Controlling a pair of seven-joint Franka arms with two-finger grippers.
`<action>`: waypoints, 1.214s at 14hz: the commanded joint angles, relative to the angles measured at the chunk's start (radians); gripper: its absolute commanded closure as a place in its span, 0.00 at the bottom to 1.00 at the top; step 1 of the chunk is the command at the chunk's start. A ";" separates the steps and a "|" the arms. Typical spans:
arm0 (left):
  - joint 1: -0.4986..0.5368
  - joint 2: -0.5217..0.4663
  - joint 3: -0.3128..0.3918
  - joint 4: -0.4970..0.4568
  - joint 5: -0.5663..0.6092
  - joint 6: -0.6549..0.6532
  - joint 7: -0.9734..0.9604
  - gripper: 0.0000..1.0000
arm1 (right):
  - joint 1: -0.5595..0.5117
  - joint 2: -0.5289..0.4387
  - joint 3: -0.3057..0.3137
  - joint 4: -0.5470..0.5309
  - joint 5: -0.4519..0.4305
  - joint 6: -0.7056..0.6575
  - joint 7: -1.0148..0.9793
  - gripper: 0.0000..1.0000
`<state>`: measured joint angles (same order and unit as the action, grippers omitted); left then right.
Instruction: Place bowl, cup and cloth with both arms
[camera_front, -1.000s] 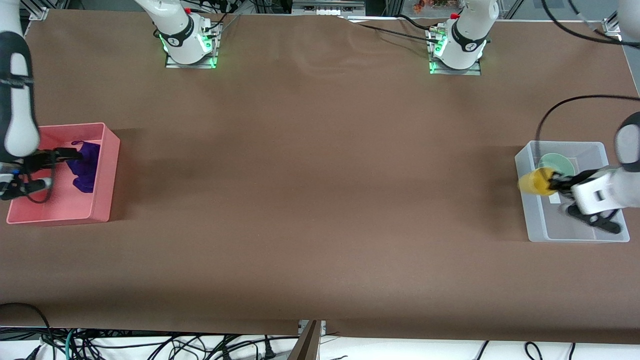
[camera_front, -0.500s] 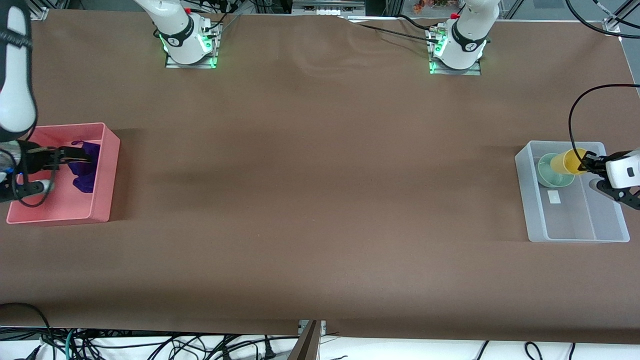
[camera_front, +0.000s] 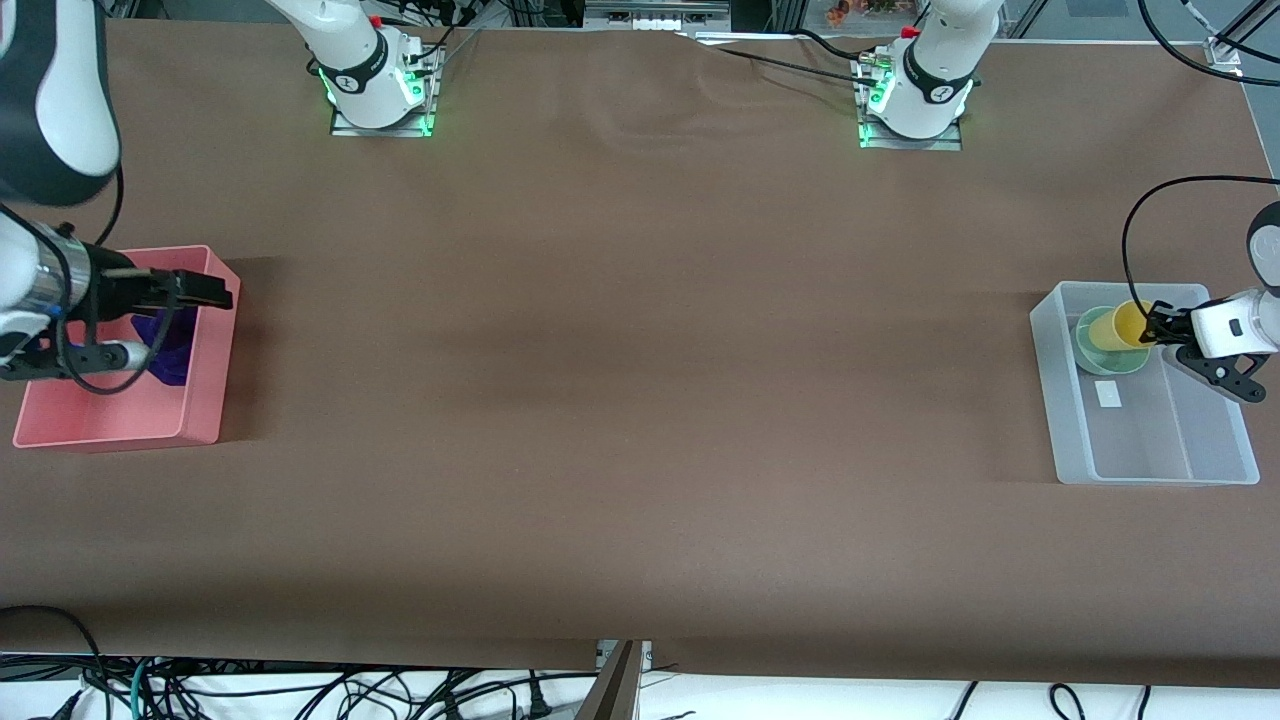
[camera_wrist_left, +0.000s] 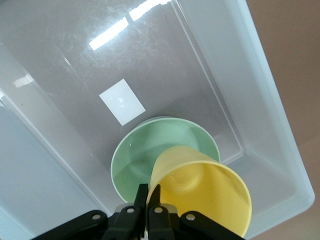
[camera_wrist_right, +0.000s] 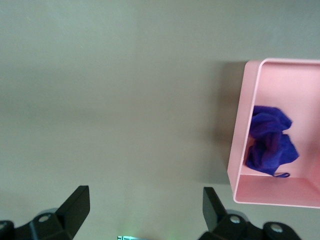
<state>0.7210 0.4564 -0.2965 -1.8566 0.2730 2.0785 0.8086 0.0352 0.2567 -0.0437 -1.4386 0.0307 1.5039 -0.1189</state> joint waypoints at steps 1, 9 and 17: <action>0.020 0.007 -0.009 -0.016 0.017 0.063 0.020 1.00 | -0.009 -0.063 0.018 0.023 -0.031 -0.030 0.010 0.00; 0.023 -0.028 -0.013 -0.004 0.017 0.019 0.026 0.00 | -0.055 -0.154 0.018 -0.046 -0.075 0.022 0.005 0.00; 0.017 -0.283 -0.283 0.074 -0.078 -0.383 -0.260 0.00 | -0.058 -0.178 0.064 -0.042 -0.069 -0.033 0.153 0.00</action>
<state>0.7317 0.2528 -0.5162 -1.7771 0.2400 1.7673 0.6392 -0.0112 0.1059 0.0077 -1.4564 -0.0342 1.4806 0.0092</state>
